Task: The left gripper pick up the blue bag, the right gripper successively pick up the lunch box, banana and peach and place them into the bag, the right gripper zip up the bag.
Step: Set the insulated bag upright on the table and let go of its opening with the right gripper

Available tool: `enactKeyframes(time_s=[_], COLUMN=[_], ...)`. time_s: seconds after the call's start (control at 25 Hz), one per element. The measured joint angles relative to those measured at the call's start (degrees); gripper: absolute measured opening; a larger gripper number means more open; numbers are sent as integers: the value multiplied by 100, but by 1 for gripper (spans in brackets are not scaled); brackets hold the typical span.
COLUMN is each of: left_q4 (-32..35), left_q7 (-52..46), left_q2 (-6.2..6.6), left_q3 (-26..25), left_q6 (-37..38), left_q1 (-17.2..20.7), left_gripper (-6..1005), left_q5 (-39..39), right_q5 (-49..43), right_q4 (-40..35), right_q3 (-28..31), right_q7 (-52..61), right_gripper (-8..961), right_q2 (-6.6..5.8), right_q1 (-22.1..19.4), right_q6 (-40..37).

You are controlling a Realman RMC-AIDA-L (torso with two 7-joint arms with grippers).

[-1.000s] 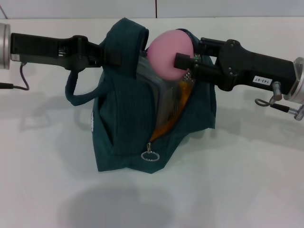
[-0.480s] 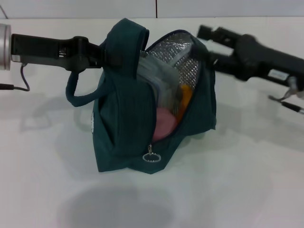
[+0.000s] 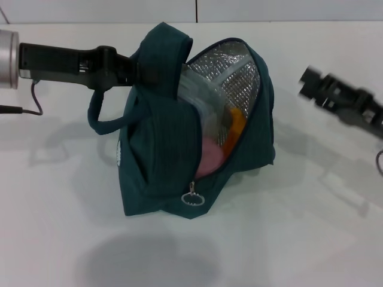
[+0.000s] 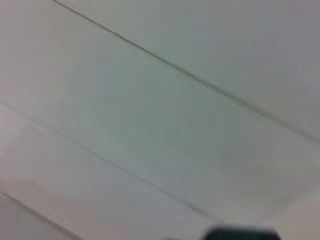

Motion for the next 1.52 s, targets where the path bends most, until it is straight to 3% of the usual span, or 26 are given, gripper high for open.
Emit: enactKeyframes(time_s=[0.48, 0.88, 1.32, 1.52], left_q4=[0, 0, 0, 0], left_q7=[-11, -4, 3, 1], left_q2=[-34, -57, -59, -59], left_q3=[5, 9, 10, 18], left_q6=[0, 0, 9, 9], left_q1=[-39, -93, -117, -124], left_gripper=[39, 39, 39, 39], left_q5=[-5, -9, -9, -9], right_q5=[-243, -242, -240, -239], right_q4=[393, 375, 309, 308], right_q3=[-382, -534, -688, -691], right_q7=[412, 424, 138, 140], right_gripper=[764, 757, 656, 456], right_q2=[81, 106, 86, 79], right_q1=[673, 818, 838, 838], right_q6=[224, 271, 245, 239])
